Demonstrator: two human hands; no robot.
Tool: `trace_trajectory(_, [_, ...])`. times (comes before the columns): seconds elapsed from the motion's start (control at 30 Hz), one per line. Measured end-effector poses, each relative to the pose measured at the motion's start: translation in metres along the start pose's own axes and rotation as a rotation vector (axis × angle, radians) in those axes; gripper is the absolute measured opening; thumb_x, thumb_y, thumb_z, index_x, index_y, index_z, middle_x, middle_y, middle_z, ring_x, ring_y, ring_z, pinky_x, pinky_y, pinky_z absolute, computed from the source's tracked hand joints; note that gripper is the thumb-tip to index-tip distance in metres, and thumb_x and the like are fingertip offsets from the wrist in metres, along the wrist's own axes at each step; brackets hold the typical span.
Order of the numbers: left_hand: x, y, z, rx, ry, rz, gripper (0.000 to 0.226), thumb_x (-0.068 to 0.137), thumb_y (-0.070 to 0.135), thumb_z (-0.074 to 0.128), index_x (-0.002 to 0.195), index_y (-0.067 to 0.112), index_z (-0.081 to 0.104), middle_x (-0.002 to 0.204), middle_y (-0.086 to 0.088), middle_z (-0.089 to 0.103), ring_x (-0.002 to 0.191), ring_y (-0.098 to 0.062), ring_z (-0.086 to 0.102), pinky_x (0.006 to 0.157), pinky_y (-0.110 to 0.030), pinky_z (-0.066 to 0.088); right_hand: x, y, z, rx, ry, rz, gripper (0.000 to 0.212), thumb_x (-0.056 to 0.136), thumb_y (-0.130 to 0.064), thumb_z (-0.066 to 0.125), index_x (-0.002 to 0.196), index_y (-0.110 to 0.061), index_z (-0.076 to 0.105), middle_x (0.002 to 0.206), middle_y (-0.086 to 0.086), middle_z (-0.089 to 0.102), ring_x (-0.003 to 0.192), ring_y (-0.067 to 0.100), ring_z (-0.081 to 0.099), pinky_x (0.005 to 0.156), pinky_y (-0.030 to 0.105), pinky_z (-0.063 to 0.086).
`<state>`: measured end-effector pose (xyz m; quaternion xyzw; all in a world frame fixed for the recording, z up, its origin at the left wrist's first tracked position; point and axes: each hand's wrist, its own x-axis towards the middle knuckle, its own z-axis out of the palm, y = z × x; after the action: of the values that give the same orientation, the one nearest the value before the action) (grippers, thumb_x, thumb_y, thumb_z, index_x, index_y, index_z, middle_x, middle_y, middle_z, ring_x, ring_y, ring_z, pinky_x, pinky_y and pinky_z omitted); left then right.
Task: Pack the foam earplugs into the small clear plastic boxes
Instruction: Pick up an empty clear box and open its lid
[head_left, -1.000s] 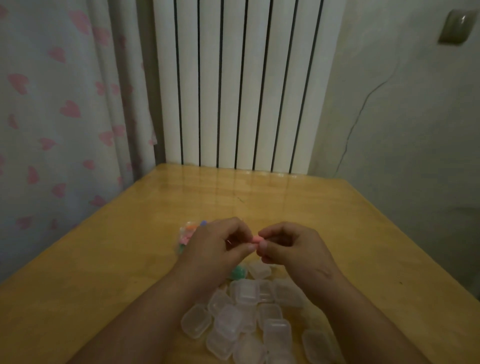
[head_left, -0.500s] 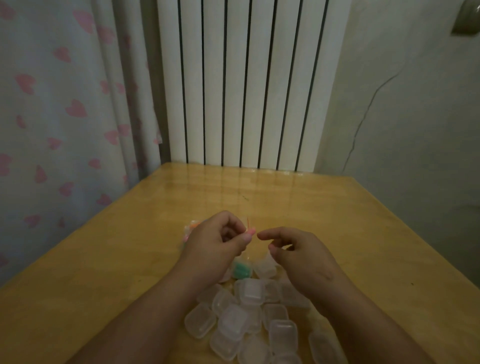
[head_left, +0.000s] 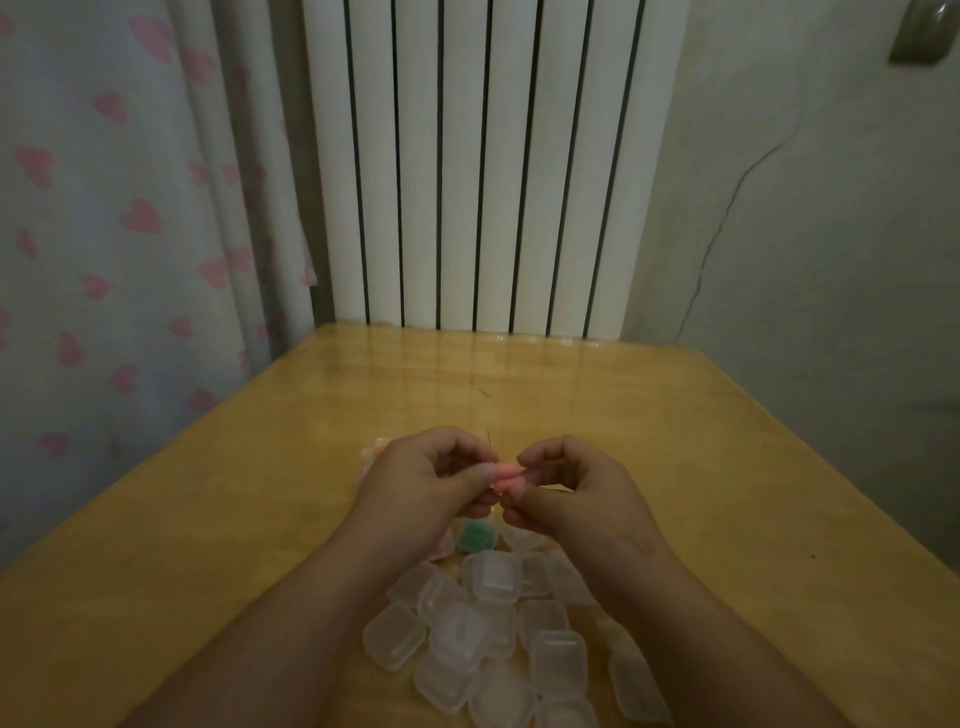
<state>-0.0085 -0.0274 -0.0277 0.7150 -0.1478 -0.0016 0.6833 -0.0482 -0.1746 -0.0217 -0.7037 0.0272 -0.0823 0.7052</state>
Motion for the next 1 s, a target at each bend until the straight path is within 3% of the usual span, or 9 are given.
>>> trace_trajectory(0.2, [0.001,-0.004,-0.003,0.062,-0.04,0.006,0.029,0.083,-0.007,0.069,0.089,0.021,0.074,0.086,0.0,0.077,0.086,-0.018,0.073,0.08,-0.03,0.059,0.0,0.001,0.002,0.105,-0.055,0.054,0.02,0.081,0.008,0.068,0.098,-0.001,0.064,0.081,0.015,0.063,0.069,0.019,0.069,0.065,0.025,0.057])
trace_trajectory(0.43, [0.001,-0.005,-0.003,0.082,-0.019,0.006,0.023,0.083,-0.003,0.071,0.096,0.016,0.073,0.082,-0.003,0.075,0.076,-0.019,0.072,0.07,-0.029,0.058,0.0,0.001,0.004,0.114,-0.033,0.055,0.009,0.084,0.001,0.07,0.091,0.004,0.067,0.07,0.014,0.07,0.063,0.017,0.068,0.059,0.023,0.056])
trace_trajectory(0.67, [0.0,-0.002,-0.001,-0.012,-0.009,0.026,0.013,0.083,-0.005,0.07,0.081,0.008,0.069,0.07,-0.004,0.072,0.067,-0.021,0.07,0.069,-0.034,0.059,0.001,0.003,0.005,0.103,-0.025,0.021,0.009,0.086,0.001,0.067,0.094,-0.002,0.069,0.08,0.019,0.07,0.066,0.019,0.069,0.059,0.026,0.055])
trace_trajectory(0.73, [0.002,-0.004,-0.005,0.125,-0.012,0.045,0.013,0.083,0.002,0.072,0.081,0.015,0.072,0.07,0.001,0.072,0.07,-0.017,0.068,0.069,-0.034,0.058,0.002,0.003,0.003,0.066,0.0,0.004,0.007,0.085,0.001,0.068,0.091,-0.002,0.071,0.079,0.019,0.071,0.065,0.017,0.068,0.06,0.025,0.056])
trace_trajectory(0.87, [0.001,0.0,-0.013,0.609,-0.19,0.101,0.008,0.077,0.031,0.08,0.077,0.029,0.073,0.069,0.015,0.066,0.062,0.005,0.056,0.058,-0.012,0.043,0.006,0.002,-0.003,-0.05,0.087,-0.023,0.004,0.085,-0.001,0.069,0.089,-0.001,0.07,0.076,0.013,0.072,0.061,0.012,0.067,0.06,0.024,0.058])
trace_trajectory(1.0, [0.0,0.0,-0.016,0.896,-0.436,0.078,0.032,0.071,0.054,0.078,0.099,0.038,0.073,0.089,0.017,0.066,0.083,0.008,0.056,0.066,-0.009,0.038,0.007,0.002,-0.005,-0.105,0.112,-0.017,0.005,0.085,-0.005,0.071,0.088,-0.002,0.069,0.078,0.013,0.073,0.063,0.013,0.067,0.061,0.026,0.059])
